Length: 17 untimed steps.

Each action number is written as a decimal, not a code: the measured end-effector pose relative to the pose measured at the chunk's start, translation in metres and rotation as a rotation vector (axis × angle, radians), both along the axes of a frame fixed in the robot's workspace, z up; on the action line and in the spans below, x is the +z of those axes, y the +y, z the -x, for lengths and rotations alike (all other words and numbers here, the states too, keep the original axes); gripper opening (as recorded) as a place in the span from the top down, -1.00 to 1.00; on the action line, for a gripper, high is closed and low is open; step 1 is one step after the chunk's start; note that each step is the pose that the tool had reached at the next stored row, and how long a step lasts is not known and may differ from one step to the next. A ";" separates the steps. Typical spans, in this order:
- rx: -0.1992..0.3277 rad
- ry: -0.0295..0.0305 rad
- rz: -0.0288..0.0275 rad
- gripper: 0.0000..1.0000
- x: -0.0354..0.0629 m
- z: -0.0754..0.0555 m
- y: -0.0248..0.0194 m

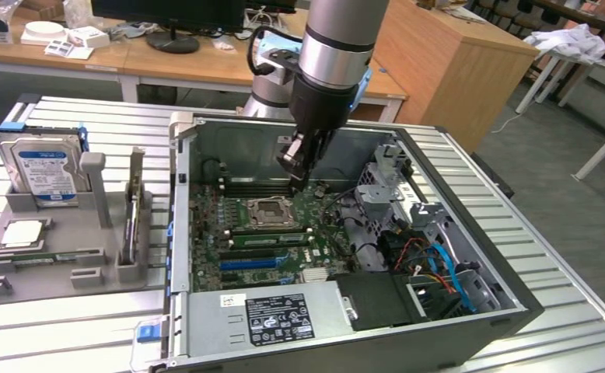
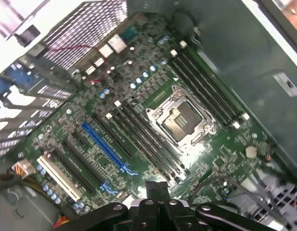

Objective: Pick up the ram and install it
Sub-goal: 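Press down the ram until it locks into place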

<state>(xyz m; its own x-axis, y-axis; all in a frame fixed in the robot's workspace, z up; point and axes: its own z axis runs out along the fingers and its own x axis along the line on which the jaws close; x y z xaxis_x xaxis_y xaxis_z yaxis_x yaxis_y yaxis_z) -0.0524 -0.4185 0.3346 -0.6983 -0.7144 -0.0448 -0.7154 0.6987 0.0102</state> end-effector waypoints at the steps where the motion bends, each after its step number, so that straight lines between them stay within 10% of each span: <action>1: -0.018 0.0000 -0.0001 0.79 -0.0001 0.000 0.0000; 17: -0.247 0.0000 0.0000 0.79 -0.0013 0.000 0.0000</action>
<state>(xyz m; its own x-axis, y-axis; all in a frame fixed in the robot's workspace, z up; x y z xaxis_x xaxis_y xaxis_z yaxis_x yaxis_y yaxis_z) -0.0526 -0.4185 0.3333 -0.8518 -0.5219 -0.0448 -0.5228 0.8524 0.0102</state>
